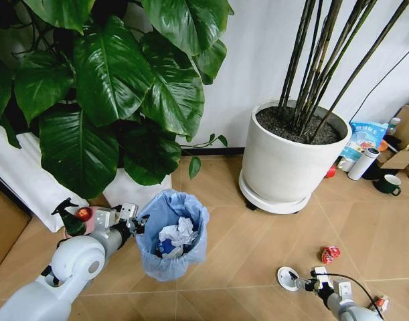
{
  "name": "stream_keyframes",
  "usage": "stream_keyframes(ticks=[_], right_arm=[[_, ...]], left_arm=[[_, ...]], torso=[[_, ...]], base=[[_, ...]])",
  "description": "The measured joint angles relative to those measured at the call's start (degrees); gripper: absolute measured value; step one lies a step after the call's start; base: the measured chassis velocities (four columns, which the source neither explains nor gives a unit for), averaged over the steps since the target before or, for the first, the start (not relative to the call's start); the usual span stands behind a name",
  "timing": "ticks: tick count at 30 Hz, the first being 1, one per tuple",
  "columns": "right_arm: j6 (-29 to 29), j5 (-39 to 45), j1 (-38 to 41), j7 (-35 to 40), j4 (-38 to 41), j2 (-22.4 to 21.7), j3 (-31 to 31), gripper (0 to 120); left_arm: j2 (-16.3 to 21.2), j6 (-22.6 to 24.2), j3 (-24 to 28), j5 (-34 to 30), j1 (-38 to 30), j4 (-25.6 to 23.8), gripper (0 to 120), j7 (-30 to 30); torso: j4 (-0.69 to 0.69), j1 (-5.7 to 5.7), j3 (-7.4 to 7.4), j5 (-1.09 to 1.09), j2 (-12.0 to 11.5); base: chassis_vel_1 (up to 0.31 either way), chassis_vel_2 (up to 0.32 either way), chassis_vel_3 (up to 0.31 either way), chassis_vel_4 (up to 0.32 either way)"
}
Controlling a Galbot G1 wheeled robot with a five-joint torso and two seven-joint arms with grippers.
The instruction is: Pick up the trash bin and place the garbage on the floor into it.
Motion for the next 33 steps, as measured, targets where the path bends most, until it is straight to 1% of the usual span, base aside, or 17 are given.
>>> stream_keyframes(ticks=[2, 8, 16, 18, 20, 23, 24, 27, 28, 31, 32, 33], right_arm=[[0.0, 0.0, 0.3, 0.0, -0.5, 0.1, 0.0, 100], [0.7, -0.8, 1.4, 0.7, -3.0, 1.2, -0.2, 93], [1.8, -1.6, 2.9, 0.7, -5.7, 1.9, 0.0, 90], [1.9, -1.9, 3.2, 0.6, -6.1, 2.0, 0.2, 88], [2.0, -1.9, 3.2, 0.6, -6.1, 2.0, 0.2, 87], [2.0, -1.9, 3.4, 0.6, -6.2, 2.2, 0.2, 76], [2.0, -1.9, 3.4, 0.6, -6.2, 2.2, 0.2, 76], [2.0, -1.9, 3.5, 0.6, -6.2, 2.5, 0.2, 62], [2.0, -1.9, 3.5, 0.6, -6.2, 2.5, 0.2, 62], [2.0, -1.9, 3.5, 0.7, -6.2, 2.8, 0.2, 46], [2.0, -1.9, 3.5, 0.7, -6.2, 2.8, 0.2, 46], [2.0, -2.0, 3.5, 0.8, -6.2, 2.8, 0.2, 43]], left_arm=[[0.0, 0.0, 0.0, 0.0, 0.1, 0.0, 0, 0.0], [0.2, -0.1, 0.1, 0.0, 0.2, -0.3, 0, -0.1], [0.3, -0.1, 0.5, 0.0, 0.3, -0.7, 0, -0.4], [0.4, -0.1, 0.5, 0.0, 0.4, -0.9, 0, -0.5], [0.5, -0.2, 0.5, 0.0, 0.4, -0.9, 0, -0.5], [0.6, -0.2, 0.5, 0.0, 0.4, -1.1, 0, -0.7], [0.6, -0.2, 0.5, 0.0, 0.4, -1.1, 0, -0.7], [0.5, -0.2, 0.5, 0.0, 0.4, -1.2, 0, -0.9], [0.5, -0.2, 0.5, 0.0, 0.4, -1.2, 0, -0.9], [0.5, -0.2, 0.5, 0.0, 0.5, -1.2, 0, -1.0], [0.5, -0.2, 0.5, 0.0, 0.5, -1.2, 0, -1.0], [0.5, -0.2, 0.5, 0.0, 0.5, -1.3, 0, -1.0]], torso=[[0.00, 0.00, 0.00, 0.00, 0.0], [0.00, 0.00, 0.00, 0.00, 0.0], [0.00, 0.00, -0.01, -0.04, 0.0], [0.00, 0.00, -0.01, -0.05, 0.0], [0.00, 0.00, -0.01, -0.05, 0.0], [-0.01, -0.01, -0.01, -0.03, 0.0], [-0.01, -0.01, -0.01, -0.03, 0.0], [-0.01, -0.01, -0.01, -0.04, 0.0], [-0.01, -0.01, -0.01, -0.04, 0.0], [0.00, 0.00, -0.01, -0.04, 0.0], [0.00, 0.00, -0.01, -0.04, 0.0], [-0.01, -0.01, -0.01, -0.04, 0.0]], base=[[0.000, 0.000, 0.000, 0.000], [0.000, 0.000, 0.000, 0.000], [0.000, 0.000, 0.000, 0.000], [0.000, 0.000, 0.000, 0.000], [0.000, 0.000, 0.000, 0.000], [0.000, 0.000, 0.000, 0.000], [0.000, 0.000, 0.000, 0.000], [0.000, 0.000, 0.000, 0.000], [0.000, 0.000, 0.000, 0.000], [0.000, 0.000, 0.000, 0.000], [0.000, 0.000, 0.000, 0.000], [0.000, 0.000, 0.000, 0.000]])
